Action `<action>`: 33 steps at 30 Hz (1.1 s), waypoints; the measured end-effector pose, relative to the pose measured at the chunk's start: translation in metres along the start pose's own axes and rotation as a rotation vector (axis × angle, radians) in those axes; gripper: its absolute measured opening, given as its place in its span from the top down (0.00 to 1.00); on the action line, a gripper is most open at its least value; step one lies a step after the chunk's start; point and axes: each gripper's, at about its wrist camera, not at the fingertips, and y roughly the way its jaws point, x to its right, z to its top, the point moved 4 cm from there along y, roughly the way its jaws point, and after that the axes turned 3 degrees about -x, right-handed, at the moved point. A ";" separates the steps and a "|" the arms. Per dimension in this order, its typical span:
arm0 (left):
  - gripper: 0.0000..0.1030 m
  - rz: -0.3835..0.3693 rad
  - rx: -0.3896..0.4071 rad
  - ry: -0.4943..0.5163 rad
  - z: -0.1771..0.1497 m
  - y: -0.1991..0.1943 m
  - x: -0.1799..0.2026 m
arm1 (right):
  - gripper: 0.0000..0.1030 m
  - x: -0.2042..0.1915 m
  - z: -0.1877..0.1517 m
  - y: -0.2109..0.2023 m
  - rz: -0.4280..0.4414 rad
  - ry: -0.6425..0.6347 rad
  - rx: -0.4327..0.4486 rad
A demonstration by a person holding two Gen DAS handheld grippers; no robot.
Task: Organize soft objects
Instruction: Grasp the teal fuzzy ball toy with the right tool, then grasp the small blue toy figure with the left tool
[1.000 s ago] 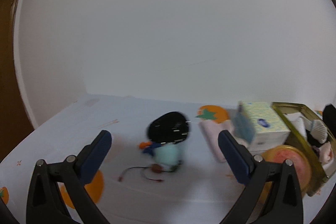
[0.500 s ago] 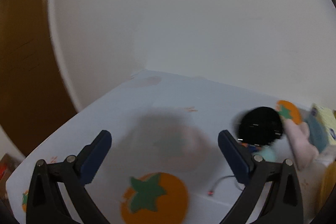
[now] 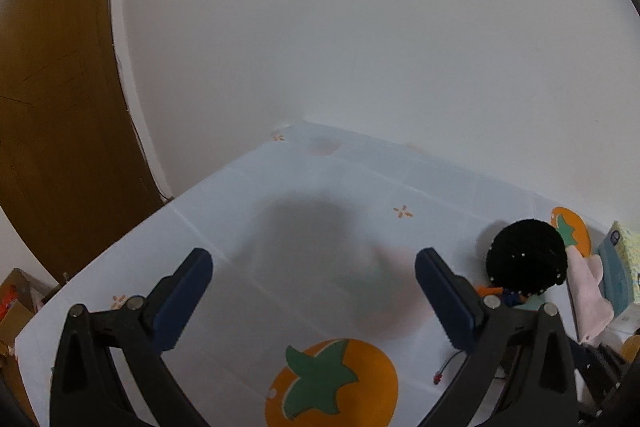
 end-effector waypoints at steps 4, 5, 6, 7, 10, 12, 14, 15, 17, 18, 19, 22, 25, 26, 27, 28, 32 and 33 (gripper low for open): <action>0.00 -0.010 -0.001 0.023 0.000 0.001 0.005 | 0.83 0.001 -0.004 -0.007 0.047 0.004 0.015; 0.00 -0.013 -0.003 0.028 -0.001 0.001 0.005 | 0.83 0.002 -0.006 -0.011 0.058 0.012 0.031; 0.00 -0.016 -0.008 0.033 -0.002 0.002 0.006 | 0.83 0.005 -0.007 -0.018 0.073 0.021 0.059; 0.00 -0.020 -0.011 0.038 -0.002 0.003 0.007 | 0.83 0.007 -0.010 -0.026 0.081 0.023 0.088; 0.00 -0.020 -0.014 0.055 -0.003 0.006 0.011 | 0.84 0.009 -0.016 -0.045 0.082 0.006 0.134; 0.00 -0.015 -0.017 0.064 -0.004 0.007 0.013 | 0.84 0.012 -0.021 -0.050 0.083 0.006 0.137; 0.00 -0.026 -0.021 0.065 -0.004 0.007 0.013 | 0.84 0.016 -0.026 -0.055 0.089 0.014 0.143; 0.00 -0.040 -0.022 0.064 -0.004 0.007 0.013 | 0.84 0.019 -0.029 -0.060 0.087 0.023 0.160; 0.00 -0.086 -0.024 0.067 -0.004 0.006 0.017 | 0.85 0.025 -0.026 -0.073 0.064 0.027 0.224; 0.00 -0.125 -0.028 0.077 -0.005 0.006 0.021 | 0.85 0.027 -0.026 -0.078 0.049 0.024 0.257; 0.00 -0.174 -0.034 0.095 -0.006 0.005 0.028 | 0.85 0.030 -0.027 -0.090 0.028 0.023 0.299; 0.00 -0.279 -0.055 0.172 -0.012 0.003 0.048 | 0.85 0.036 -0.031 -0.113 -0.027 0.019 0.386; 0.04 -0.303 -0.052 0.322 -0.022 0.005 0.077 | 0.85 0.041 -0.040 -0.124 -0.047 0.009 0.407; 0.10 -0.314 -0.060 0.354 -0.024 0.006 0.084 | 0.85 0.043 -0.043 -0.126 -0.049 0.008 0.404; 0.13 -0.333 -0.070 0.389 -0.025 0.006 0.093 | 0.85 0.044 -0.045 -0.127 -0.050 0.011 0.399; 0.17 -0.341 -0.079 0.405 -0.027 0.005 0.100 | 0.85 0.046 -0.047 -0.128 -0.048 0.016 0.392; 0.32 -0.397 -0.170 0.441 -0.027 0.021 0.122 | 0.85 0.051 -0.047 -0.129 -0.036 0.039 0.385; 0.35 -0.401 -0.199 0.449 -0.028 0.026 0.125 | 0.85 0.052 -0.045 -0.128 -0.034 0.040 0.384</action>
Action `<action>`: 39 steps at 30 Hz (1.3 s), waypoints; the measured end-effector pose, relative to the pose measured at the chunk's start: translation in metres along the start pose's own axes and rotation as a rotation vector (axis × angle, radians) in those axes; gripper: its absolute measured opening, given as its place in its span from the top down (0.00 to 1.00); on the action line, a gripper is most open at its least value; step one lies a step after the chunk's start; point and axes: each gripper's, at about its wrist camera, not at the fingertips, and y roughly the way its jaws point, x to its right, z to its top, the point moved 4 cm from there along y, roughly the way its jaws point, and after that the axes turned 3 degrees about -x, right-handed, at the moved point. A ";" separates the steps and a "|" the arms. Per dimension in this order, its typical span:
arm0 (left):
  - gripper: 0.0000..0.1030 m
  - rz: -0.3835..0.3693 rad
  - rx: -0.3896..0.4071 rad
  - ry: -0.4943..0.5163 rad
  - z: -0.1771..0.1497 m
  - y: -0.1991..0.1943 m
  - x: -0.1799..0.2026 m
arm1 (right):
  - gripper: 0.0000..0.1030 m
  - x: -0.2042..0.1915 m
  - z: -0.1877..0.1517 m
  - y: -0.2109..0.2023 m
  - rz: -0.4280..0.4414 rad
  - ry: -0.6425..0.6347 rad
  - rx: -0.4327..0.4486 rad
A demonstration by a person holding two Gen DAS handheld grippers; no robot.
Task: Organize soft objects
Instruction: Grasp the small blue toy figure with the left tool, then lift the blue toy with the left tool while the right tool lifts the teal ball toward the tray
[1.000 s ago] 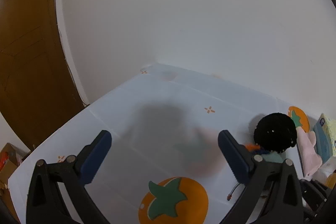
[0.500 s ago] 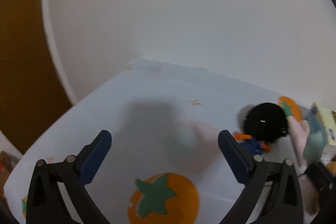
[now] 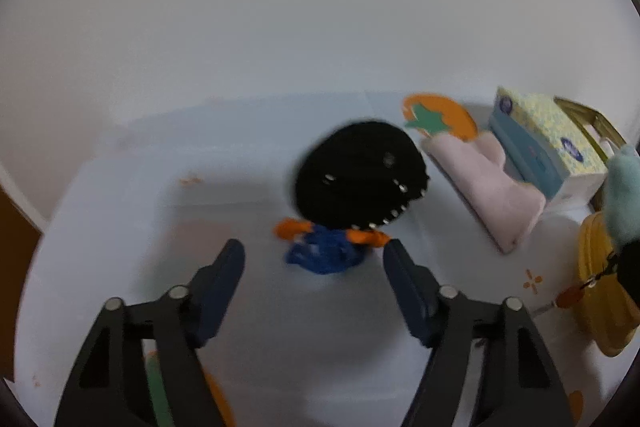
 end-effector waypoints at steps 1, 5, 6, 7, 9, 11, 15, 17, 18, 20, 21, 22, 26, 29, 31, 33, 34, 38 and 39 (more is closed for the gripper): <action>0.39 -0.002 -0.034 0.001 0.000 0.005 0.001 | 0.85 0.000 -0.002 -0.003 0.001 0.000 -0.001; 0.69 -0.054 -0.036 -0.044 0.002 0.006 -0.005 | 0.85 -0.001 -0.002 -0.001 0.007 0.005 -0.008; 0.76 -0.048 -0.033 -0.057 0.003 0.004 -0.007 | 0.85 -0.001 -0.003 -0.002 0.008 0.008 -0.008; 0.90 -0.056 -0.031 -0.065 0.002 0.004 -0.009 | 0.85 -0.001 -0.002 -0.003 0.007 0.013 -0.005; 0.92 -0.094 -0.022 -0.084 0.000 0.001 -0.013 | 0.85 0.001 -0.002 -0.003 0.004 0.020 0.002; 0.93 -0.092 0.008 -0.112 -0.001 -0.006 -0.019 | 0.85 0.004 -0.002 -0.007 -0.005 0.034 0.019; 0.93 -0.094 0.141 -0.151 -0.008 -0.037 -0.030 | 0.85 0.012 0.005 -0.022 -0.028 0.063 0.090; 0.93 -0.077 0.170 -0.140 -0.010 -0.045 -0.030 | 0.85 0.017 0.007 -0.029 -0.040 0.076 0.117; 0.93 -0.075 0.185 -0.129 -0.010 -0.049 -0.028 | 0.85 0.019 0.007 -0.032 -0.044 0.082 0.123; 0.93 -0.079 0.195 -0.107 -0.008 -0.050 -0.022 | 0.85 0.023 0.006 -0.037 -0.049 0.091 0.124; 0.93 -0.079 0.193 -0.100 -0.008 -0.051 -0.023 | 0.85 0.025 0.005 -0.038 -0.049 0.095 0.121; 0.93 -0.079 0.191 -0.096 -0.007 -0.051 -0.023 | 0.85 0.025 0.004 -0.041 -0.050 0.096 0.116; 0.93 -0.101 0.216 -0.089 -0.002 -0.046 -0.018 | 0.85 0.024 0.003 -0.046 -0.047 0.107 0.112; 0.93 -0.135 0.281 -0.096 0.001 -0.059 -0.017 | 0.85 0.028 0.007 -0.049 -0.044 0.106 0.141; 0.93 -0.145 0.333 -0.115 0.002 -0.070 -0.023 | 0.85 0.028 0.008 -0.052 -0.049 0.101 0.161; 0.93 -0.181 0.378 -0.154 0.003 -0.081 -0.031 | 0.85 0.027 0.008 -0.054 -0.051 0.095 0.171; 0.93 -0.189 0.396 -0.165 0.003 -0.086 -0.034 | 0.85 0.028 0.008 -0.053 -0.051 0.094 0.172; 0.93 -0.209 0.477 -0.189 0.004 -0.103 -0.038 | 0.85 0.029 0.008 -0.056 -0.051 0.093 0.187; 0.93 -0.211 0.484 -0.190 0.004 -0.105 -0.037 | 0.85 0.030 0.009 -0.058 -0.052 0.091 0.193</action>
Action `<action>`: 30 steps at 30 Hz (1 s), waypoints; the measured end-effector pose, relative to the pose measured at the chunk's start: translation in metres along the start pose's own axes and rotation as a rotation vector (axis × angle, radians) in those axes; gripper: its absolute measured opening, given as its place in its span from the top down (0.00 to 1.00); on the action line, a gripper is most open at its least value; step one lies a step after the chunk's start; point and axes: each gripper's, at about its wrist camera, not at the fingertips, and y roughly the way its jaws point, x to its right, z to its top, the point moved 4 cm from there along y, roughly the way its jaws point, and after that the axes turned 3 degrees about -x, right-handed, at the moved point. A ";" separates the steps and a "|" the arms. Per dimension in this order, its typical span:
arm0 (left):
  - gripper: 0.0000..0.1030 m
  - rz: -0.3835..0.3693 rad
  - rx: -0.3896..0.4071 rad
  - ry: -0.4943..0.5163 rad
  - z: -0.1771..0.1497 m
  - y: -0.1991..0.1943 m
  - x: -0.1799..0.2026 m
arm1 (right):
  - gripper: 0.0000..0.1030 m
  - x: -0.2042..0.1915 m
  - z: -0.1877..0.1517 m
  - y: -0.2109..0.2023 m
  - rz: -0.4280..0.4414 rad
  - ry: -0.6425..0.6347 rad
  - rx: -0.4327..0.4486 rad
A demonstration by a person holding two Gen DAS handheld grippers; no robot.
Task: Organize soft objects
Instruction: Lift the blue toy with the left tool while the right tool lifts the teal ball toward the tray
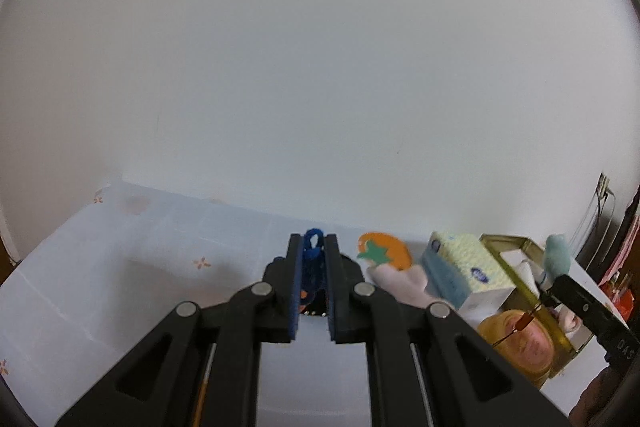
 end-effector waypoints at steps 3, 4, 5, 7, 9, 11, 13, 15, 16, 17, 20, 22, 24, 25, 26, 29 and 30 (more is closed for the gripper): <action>0.93 0.005 0.011 -0.001 0.000 0.000 0.005 | 0.85 0.002 0.003 -0.005 -0.006 -0.007 0.021; 0.93 0.006 0.010 -0.001 -0.001 0.001 0.007 | 0.85 0.002 0.004 -0.005 -0.006 -0.006 0.023; 0.93 0.006 0.010 0.001 -0.001 0.002 0.010 | 0.85 0.003 0.004 -0.007 -0.006 -0.004 0.023; 0.93 0.004 0.009 0.006 -0.003 0.002 0.011 | 0.85 0.006 0.004 -0.007 -0.007 0.003 0.021; 0.93 0.002 0.006 0.008 -0.004 0.002 0.013 | 0.85 0.008 0.005 -0.008 -0.006 0.006 0.019; 0.93 -0.003 0.005 0.003 -0.006 0.002 0.017 | 0.85 0.009 0.006 -0.010 -0.007 0.006 0.025; 0.93 -0.001 0.005 0.006 -0.007 0.001 0.020 | 0.85 0.005 0.007 -0.016 -0.012 0.001 0.035; 0.93 0.000 0.007 0.015 -0.008 -0.001 0.024 | 0.85 0.005 0.008 -0.020 -0.015 -0.005 0.042; 0.93 0.004 0.009 0.019 -0.009 -0.002 0.026 | 0.85 0.005 0.008 -0.022 -0.015 -0.006 0.044; 0.93 0.009 0.013 0.023 -0.010 -0.003 0.030 | 0.85 0.006 0.008 -0.024 -0.016 -0.005 0.045; 0.93 -0.001 0.030 0.023 -0.010 -0.010 0.040 | 0.85 0.009 0.010 -0.030 -0.021 -0.001 0.050; 0.93 -0.012 0.043 0.015 -0.009 -0.016 0.047 | 0.85 0.012 0.011 -0.033 -0.025 0.001 0.056; 0.93 -0.021 0.053 0.012 -0.008 -0.020 0.054 | 0.85 0.015 0.013 -0.038 -0.029 0.002 0.065; 0.93 -0.027 0.056 0.011 -0.007 -0.021 0.058 | 0.85 0.017 0.014 -0.040 -0.031 0.003 0.071; 0.93 -0.033 0.060 0.010 -0.006 -0.023 0.062 | 0.85 0.020 0.014 -0.042 -0.033 0.005 0.076; 0.93 -0.042 0.071 0.019 -0.004 -0.026 0.076 | 0.85 0.028 0.017 -0.049 -0.037 0.012 0.088; 0.93 -0.045 0.073 0.025 -0.003 -0.026 0.081 | 0.85 0.031 0.018 -0.051 -0.039 0.014 0.092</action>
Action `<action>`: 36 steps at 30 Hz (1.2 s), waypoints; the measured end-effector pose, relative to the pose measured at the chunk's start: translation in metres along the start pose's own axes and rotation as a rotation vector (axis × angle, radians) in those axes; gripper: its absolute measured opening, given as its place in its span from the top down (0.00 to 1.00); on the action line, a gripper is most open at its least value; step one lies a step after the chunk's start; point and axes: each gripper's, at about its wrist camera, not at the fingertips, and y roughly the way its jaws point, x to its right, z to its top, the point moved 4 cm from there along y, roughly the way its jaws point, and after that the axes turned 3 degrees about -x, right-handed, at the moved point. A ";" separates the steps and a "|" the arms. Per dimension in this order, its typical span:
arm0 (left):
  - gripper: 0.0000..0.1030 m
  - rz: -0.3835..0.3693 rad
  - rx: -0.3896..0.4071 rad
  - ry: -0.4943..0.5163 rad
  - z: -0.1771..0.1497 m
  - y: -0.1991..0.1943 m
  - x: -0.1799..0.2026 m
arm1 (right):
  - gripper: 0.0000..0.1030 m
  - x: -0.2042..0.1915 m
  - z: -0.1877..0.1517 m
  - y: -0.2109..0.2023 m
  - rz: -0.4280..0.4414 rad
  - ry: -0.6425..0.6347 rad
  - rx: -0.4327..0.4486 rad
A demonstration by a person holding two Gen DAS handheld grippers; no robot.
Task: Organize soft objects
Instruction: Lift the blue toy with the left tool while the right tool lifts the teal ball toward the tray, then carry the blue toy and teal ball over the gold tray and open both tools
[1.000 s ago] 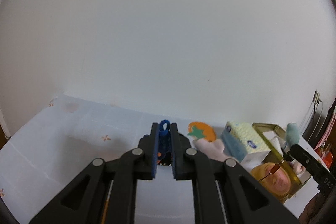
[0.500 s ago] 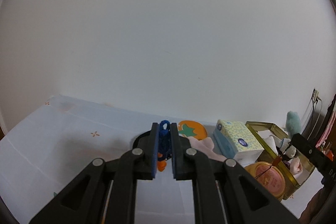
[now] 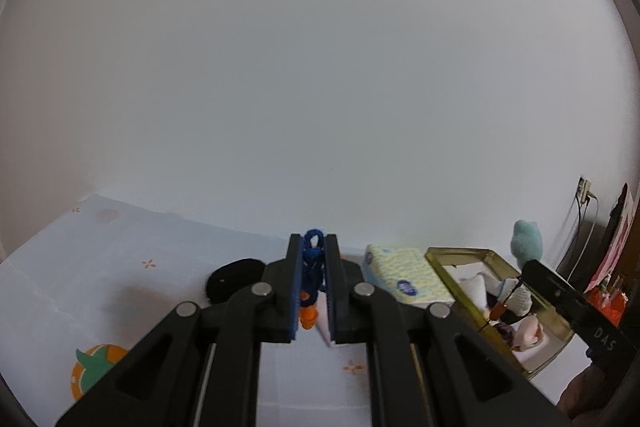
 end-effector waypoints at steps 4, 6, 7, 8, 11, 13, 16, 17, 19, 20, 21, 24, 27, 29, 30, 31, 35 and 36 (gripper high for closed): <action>0.93 -0.020 0.001 0.011 0.001 0.002 0.018 | 0.85 0.012 0.004 -0.010 -0.012 0.008 0.018; 0.93 -0.031 -0.001 0.018 0.002 0.003 0.029 | 0.85 0.017 0.006 -0.015 -0.017 0.008 0.027; 0.93 -0.036 -0.002 0.023 0.003 0.004 0.035 | 0.85 0.020 0.007 -0.017 -0.022 0.008 0.031; 0.93 -0.039 -0.002 0.026 0.004 0.005 0.039 | 0.85 0.023 0.009 -0.020 -0.027 0.008 0.036; 0.93 -0.057 0.004 0.037 0.008 0.007 0.054 | 0.85 0.032 0.014 -0.026 -0.038 0.020 0.050; 0.93 -0.071 0.008 0.048 0.011 0.008 0.066 | 0.85 0.038 0.018 -0.032 -0.046 0.025 0.061; 0.93 -0.092 0.010 0.066 0.014 0.011 0.085 | 0.85 0.048 0.022 -0.039 -0.063 0.026 0.075; 0.93 -0.103 0.010 0.074 0.015 0.013 0.093 | 0.85 0.052 0.023 -0.041 -0.068 0.028 0.078; 0.93 -0.117 0.012 0.083 0.016 0.015 0.104 | 0.85 0.060 0.026 -0.045 -0.079 0.038 0.082; 0.93 -0.126 0.014 0.088 0.017 0.015 0.110 | 0.85 0.063 0.028 -0.047 -0.085 0.041 0.086; 0.93 -0.137 0.016 0.093 0.018 0.017 0.117 | 0.85 0.068 0.029 -0.049 -0.095 0.043 0.089; 0.93 -0.158 0.013 0.106 0.020 0.022 0.133 | 0.85 0.078 0.032 -0.054 -0.115 0.044 0.096; 0.93 -0.184 0.010 0.122 0.021 0.028 0.150 | 0.85 0.089 0.035 -0.059 -0.133 0.052 0.098; 0.93 -0.205 0.005 0.137 0.019 0.031 0.163 | 0.85 0.098 0.038 -0.063 -0.142 0.059 0.100; 0.93 -0.211 0.003 0.144 0.019 0.032 0.168 | 0.85 0.101 0.039 -0.064 -0.145 0.062 0.100; 0.93 -0.218 0.001 0.153 0.018 0.034 0.175 | 0.85 0.106 0.040 -0.066 -0.150 0.065 0.102; 0.93 -0.250 -0.006 0.163 0.020 0.040 0.197 | 0.85 0.118 0.046 -0.072 -0.176 0.065 0.113; 0.93 -0.261 -0.009 0.162 0.020 0.043 0.203 | 0.85 0.122 0.047 -0.074 -0.185 0.067 0.115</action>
